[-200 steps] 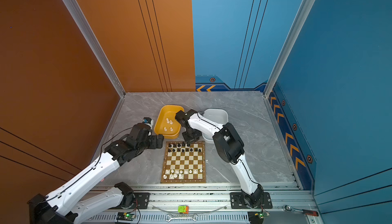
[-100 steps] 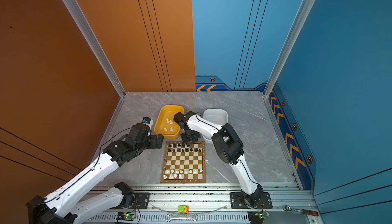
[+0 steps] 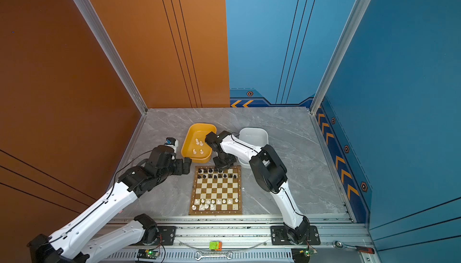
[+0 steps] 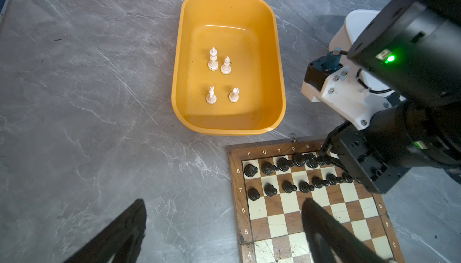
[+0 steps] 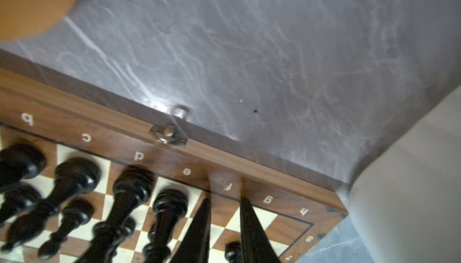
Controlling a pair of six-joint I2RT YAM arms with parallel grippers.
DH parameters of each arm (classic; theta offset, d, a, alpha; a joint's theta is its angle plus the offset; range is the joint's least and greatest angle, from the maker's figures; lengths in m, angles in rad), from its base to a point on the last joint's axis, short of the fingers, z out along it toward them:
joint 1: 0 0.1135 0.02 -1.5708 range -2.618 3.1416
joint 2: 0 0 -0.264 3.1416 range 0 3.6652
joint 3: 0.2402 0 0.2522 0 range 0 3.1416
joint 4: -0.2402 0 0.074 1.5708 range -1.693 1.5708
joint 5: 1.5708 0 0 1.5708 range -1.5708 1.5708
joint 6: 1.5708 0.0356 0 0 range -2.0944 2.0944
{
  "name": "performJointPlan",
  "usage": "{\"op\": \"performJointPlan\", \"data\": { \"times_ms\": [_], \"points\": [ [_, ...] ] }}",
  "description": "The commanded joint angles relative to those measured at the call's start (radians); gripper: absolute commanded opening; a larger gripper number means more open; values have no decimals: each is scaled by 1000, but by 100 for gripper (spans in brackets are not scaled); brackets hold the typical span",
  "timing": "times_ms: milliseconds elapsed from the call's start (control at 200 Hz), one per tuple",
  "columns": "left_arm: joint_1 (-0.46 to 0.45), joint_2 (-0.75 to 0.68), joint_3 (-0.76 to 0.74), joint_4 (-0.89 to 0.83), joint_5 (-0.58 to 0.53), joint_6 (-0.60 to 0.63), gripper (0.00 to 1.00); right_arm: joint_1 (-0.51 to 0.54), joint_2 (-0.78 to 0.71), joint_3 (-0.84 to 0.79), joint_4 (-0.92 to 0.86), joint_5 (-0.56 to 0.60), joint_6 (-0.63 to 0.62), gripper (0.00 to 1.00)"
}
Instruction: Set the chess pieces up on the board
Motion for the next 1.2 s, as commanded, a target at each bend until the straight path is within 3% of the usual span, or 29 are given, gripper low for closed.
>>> {"op": "performJointPlan", "data": {
  "times_ms": [0,240,340,836,1197],
  "points": [
    [12,1,13,-14,23,24,98,-41,-84,-9,-15,29,-8,25],
    [6,55,44,24,40,17,98,-64,-113,117,-81,50,-43,26],
    [-13,92,79,35,35,24,98,-124,-155,134,-91,65,-54,26],
    [-228,515,420,128,16,93,98,-305,-139,25,-14,36,-90,23],
    [-241,662,548,102,43,129,98,-331,-52,14,31,-21,-88,23]
  ]
}}
